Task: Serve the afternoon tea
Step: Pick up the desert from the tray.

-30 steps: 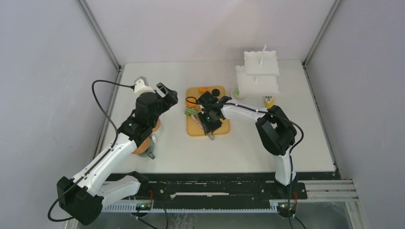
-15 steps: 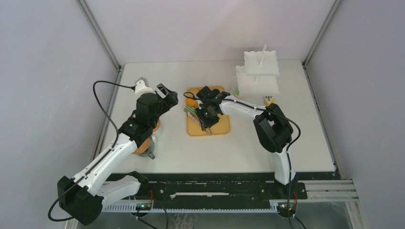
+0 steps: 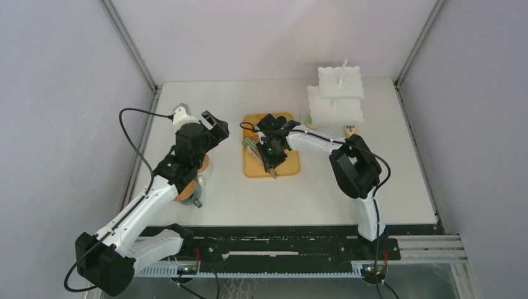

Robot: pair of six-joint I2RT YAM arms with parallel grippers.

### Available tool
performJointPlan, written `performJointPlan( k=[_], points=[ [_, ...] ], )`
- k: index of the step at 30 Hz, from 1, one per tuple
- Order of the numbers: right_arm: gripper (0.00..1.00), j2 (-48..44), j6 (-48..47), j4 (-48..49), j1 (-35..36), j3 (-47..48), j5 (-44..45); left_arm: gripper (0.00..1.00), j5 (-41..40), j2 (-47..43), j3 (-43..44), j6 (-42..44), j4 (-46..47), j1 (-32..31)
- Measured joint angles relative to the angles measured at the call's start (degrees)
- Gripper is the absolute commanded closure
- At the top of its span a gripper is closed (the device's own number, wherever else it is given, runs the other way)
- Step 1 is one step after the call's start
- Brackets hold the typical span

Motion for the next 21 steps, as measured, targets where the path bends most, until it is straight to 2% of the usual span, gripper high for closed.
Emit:
performJointPlan(
  k=[4,8,21],
  points=[
    [0.93,-2.29,0.15,-0.11,0.63,-2.08,0.81,0.12,0.0,-0.24,0.0,-0.02,0.09,0.0],
    [0.96,-6.25,0.5,-0.11,1.55,-3.87,1.64,0.12,0.0,-0.46,0.0,-0.13,0.09,0.0],
    [0.97,-19.89,3.39,-1.31,2.43,-11.1,6.56,0.13,0.5,-0.48,0.0,-1.42,0.13,0.02]
  ],
)
